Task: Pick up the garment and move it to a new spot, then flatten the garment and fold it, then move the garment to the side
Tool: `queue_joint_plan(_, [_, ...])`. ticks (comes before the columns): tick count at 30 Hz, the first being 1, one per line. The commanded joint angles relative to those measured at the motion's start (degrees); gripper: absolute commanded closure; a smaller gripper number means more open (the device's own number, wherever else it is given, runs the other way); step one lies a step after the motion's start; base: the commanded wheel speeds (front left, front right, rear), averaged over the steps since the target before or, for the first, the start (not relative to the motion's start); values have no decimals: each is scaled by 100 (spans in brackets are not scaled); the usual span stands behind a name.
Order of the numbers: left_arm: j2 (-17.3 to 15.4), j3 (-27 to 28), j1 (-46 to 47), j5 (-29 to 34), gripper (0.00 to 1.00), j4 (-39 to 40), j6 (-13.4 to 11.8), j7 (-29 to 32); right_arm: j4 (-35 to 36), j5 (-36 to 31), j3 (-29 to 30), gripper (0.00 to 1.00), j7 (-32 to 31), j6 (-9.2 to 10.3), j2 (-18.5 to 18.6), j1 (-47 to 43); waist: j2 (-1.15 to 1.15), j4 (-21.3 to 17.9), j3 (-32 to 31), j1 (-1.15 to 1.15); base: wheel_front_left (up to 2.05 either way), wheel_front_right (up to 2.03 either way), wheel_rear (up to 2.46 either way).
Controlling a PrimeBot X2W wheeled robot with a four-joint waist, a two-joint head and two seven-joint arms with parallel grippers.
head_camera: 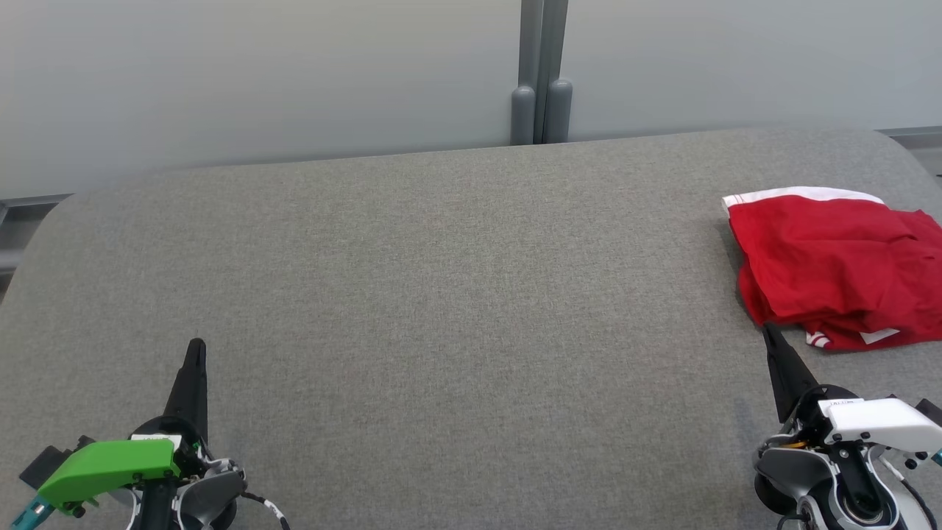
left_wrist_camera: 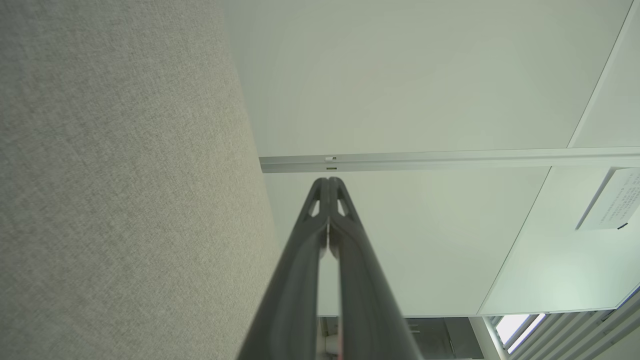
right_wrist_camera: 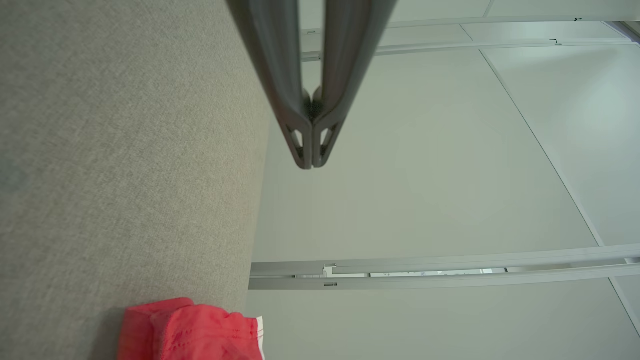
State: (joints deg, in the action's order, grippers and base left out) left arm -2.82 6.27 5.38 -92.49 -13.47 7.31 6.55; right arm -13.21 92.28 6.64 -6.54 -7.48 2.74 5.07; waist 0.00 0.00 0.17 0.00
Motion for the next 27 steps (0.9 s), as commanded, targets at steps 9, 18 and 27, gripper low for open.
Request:
queue_joint_plan(9, [-2, 11, 71, -3, 100, 6, 35, 15, 23, 44, -4, 100, -9, -2, 29, 57, 0, 0, 0, 0, 0, 0, 0])
queue_joint_plan(18, [-2, 11, 71, -3, 100, 6, 35, 15, 23, 44, -4, 100, -9, -2, 29, 57, 0, 0, 0, 0, 0, 0, 0])
queue_joint_plan(27, [-2, 11, 71, -3, 100, 6, 35, 15, 23, 44, -4, 100, -9, -2, 29, 57, 0, 0, 0, 0, 0, 0, 0])
